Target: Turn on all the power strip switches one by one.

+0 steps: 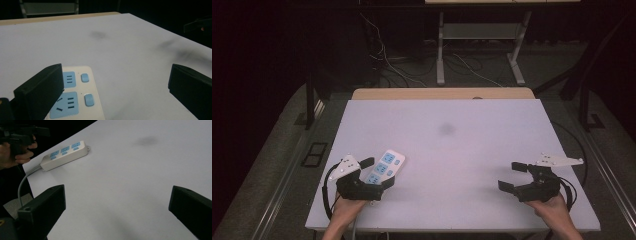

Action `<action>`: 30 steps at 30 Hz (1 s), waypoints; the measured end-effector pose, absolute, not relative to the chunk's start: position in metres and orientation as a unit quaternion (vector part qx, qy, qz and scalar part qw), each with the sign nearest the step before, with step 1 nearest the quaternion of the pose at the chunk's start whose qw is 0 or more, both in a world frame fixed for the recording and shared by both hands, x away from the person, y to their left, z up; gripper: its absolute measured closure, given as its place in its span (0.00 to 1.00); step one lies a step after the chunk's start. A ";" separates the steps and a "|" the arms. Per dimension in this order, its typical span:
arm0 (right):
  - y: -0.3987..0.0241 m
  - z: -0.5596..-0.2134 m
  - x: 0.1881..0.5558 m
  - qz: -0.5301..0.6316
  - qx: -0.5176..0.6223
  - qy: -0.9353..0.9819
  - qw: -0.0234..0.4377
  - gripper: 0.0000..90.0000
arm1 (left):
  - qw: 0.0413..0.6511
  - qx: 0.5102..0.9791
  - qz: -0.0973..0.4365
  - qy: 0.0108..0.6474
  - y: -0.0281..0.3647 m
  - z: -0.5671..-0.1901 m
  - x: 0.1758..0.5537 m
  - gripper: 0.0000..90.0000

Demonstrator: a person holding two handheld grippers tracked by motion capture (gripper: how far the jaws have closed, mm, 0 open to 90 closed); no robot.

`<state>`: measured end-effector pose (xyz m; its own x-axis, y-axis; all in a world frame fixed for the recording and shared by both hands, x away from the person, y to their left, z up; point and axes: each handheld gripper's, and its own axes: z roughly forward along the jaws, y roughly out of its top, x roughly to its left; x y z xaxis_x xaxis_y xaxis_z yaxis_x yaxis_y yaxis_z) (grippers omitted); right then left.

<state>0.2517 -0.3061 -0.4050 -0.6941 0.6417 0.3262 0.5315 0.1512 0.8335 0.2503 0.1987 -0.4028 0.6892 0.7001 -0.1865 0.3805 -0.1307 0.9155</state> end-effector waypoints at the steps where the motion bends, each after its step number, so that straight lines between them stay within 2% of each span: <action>1: -0.306 -0.405 0.251 0.523 0.388 0.757 0.054 0.01 | 0.548 0.738 0.146 0.367 0.199 -0.403 0.250 0.00; 30: -0.311 -0.409 0.252 0.519 0.401 0.754 0.048 0.01 | 0.536 0.742 0.144 0.376 0.194 -0.398 0.250 0.00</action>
